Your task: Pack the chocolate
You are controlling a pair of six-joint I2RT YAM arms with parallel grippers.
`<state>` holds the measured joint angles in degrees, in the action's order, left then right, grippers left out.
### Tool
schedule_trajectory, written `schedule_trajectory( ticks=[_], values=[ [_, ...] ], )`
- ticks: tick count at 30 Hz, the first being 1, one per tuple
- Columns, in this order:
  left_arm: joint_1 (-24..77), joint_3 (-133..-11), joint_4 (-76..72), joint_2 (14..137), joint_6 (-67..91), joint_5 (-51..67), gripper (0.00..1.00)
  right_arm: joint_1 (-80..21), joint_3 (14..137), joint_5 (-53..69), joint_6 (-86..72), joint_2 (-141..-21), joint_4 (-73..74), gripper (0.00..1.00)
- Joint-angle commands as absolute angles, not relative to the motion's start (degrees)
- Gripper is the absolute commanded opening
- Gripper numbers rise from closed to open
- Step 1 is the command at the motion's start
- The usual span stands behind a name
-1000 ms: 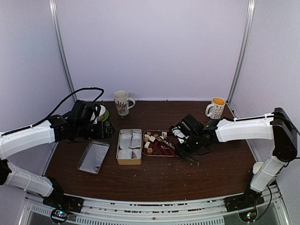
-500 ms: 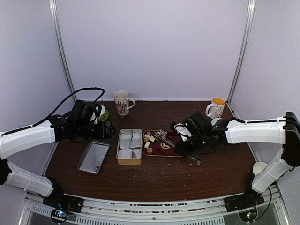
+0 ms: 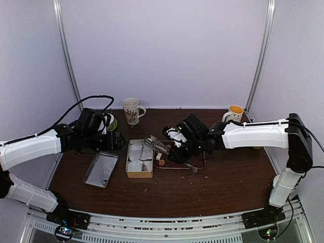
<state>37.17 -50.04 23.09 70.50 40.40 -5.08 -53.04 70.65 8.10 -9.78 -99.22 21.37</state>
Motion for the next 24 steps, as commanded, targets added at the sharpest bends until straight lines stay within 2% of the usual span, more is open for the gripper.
schedule_trajectory(
  ticks=[1, 24],
  values=[
    [36.48, -49.83, 21.61, 70.05, 40.27, -4.66, 0.89, -53.33, 74.18, 7.38, -8.19, -101.56, 21.69, 0.32],
    [36.3, -50.69, 21.88, 71.1, 38.67, -4.49, 0.91, -53.36, 77.44, 5.5, -7.82, -104.25, 23.07, 0.42]
  ],
)
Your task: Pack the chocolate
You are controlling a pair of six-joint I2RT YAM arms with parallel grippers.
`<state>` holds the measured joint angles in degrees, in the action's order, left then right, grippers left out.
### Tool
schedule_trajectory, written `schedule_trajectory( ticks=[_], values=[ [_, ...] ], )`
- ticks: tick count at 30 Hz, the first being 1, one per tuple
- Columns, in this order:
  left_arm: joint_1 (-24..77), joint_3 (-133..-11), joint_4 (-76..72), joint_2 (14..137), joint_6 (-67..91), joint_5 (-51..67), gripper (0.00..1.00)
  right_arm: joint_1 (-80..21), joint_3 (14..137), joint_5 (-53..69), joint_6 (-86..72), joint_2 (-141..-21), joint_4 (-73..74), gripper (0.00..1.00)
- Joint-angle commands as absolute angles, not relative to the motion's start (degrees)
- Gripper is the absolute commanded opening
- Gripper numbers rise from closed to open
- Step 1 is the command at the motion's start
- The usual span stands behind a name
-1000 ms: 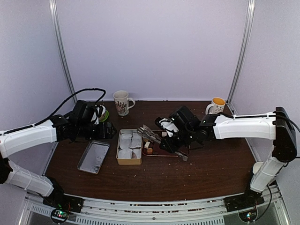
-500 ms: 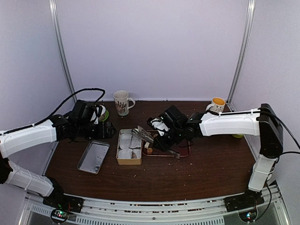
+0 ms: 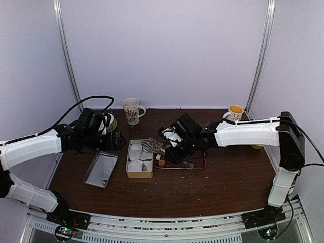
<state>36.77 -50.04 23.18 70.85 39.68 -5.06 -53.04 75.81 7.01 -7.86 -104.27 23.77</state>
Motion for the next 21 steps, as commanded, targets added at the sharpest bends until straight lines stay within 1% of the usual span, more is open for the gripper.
schedule_trajectory(
  ticks=[1, 4, 10, 21],
  values=[
    [36.3, -50.71, 21.96, 71.1, 38.65, -4.48, 0.91, -53.35, 77.37, 5.38, -7.84, -104.13, 23.0, 0.43],
    [36.3, -50.63, 21.97, 71.1, 38.61, -4.48, 0.91, -53.43, 77.26, 5.12, -7.82, -103.89, 22.85, 0.44],
    [36.32, -50.32, 22.15, 70.88, 38.66, -4.66, 0.91, -53.4, 76.88, 4.51, -8.0, -103.01, 22.66, 0.44],
    [36.31, -50.36, 22.32, 71.04, 37.91, -3.87, 0.91, -53.35, 70.33, 4.83, -8.82, -95.43, 20.74, 0.44]
  ],
)
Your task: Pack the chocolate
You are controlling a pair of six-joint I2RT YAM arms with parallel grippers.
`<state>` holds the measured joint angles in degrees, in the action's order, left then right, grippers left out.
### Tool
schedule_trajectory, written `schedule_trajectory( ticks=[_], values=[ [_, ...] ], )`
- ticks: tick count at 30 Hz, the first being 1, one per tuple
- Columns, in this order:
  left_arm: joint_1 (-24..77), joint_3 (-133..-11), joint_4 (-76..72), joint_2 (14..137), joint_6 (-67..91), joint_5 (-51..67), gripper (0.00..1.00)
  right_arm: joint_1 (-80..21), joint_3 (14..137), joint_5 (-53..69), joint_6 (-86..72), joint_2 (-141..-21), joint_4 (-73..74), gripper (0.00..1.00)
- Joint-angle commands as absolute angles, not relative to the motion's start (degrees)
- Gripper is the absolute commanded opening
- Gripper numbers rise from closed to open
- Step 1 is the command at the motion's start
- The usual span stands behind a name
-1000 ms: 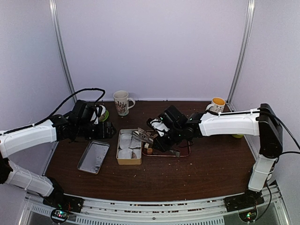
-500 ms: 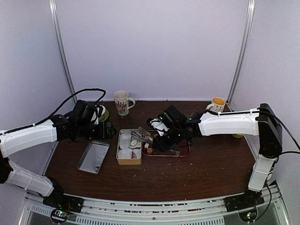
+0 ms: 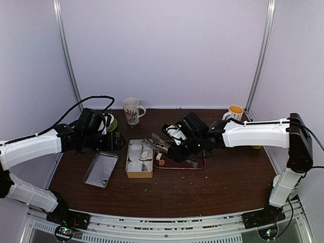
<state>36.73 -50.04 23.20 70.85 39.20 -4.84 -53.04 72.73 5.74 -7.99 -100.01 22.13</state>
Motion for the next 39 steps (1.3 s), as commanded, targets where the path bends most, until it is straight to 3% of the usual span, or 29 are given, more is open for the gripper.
schedule_trajectory(
  ticks=[1, 15, 39],
  values=[
    [36.3, -50.36, 22.32, 71.03, 37.88, -3.8, 0.91, -53.37, 69.47, 4.82, -8.94, -94.58, 21.11, 0.43],
    [36.31, -50.36, 22.15, 71.15, 37.35, -3.45, 0.9, -53.28, 61.09, 4.64, -8.36, -84.25, 35.67, 0.44],
    [36.3, -50.39, 22.83, 69.74, 37.49, -3.93, 0.89, -53.42, 64.51, 7.12, -7.83, -88.51, 39.86, 0.44]
  ],
)
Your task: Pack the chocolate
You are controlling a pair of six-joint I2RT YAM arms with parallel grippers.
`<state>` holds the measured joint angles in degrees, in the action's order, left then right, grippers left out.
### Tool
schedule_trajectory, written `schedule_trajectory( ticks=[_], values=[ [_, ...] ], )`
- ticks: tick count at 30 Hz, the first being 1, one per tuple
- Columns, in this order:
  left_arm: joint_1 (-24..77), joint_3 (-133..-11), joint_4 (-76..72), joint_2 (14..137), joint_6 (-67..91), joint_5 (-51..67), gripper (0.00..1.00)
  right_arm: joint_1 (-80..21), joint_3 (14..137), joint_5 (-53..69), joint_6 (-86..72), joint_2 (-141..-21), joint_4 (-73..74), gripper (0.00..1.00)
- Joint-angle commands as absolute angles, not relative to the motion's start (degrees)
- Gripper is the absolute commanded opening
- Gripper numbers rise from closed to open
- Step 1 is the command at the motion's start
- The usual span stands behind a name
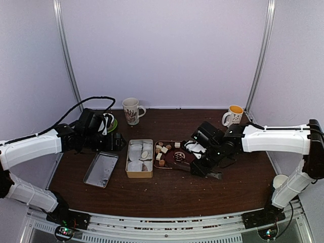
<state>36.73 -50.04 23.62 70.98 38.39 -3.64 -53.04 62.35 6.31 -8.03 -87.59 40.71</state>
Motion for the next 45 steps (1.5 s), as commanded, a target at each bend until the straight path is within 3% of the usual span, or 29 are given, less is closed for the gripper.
schedule_trajectory(
  ticks=[1, 24, 45],
  values=[
    [36.3, -50.56, 22.91, 69.82, 37.45, -3.97, 0.89, -53.45, 64.61, 7.19, -7.82, -88.73, 39.78, 0.44],
    [36.32, -52.33, 23.09, 71.45, 36.99, -2.95, 0.89, -53.72, 67.38, 9.38, -7.16, -91.95, 39.45, 0.44],
    [36.32, -51.37, 23.29, 70.76, 37.09, -3.34, 0.89, -51.89, 66.28, -2.42, -10.46, -91.49, 41.39, 0.42]
  ],
)
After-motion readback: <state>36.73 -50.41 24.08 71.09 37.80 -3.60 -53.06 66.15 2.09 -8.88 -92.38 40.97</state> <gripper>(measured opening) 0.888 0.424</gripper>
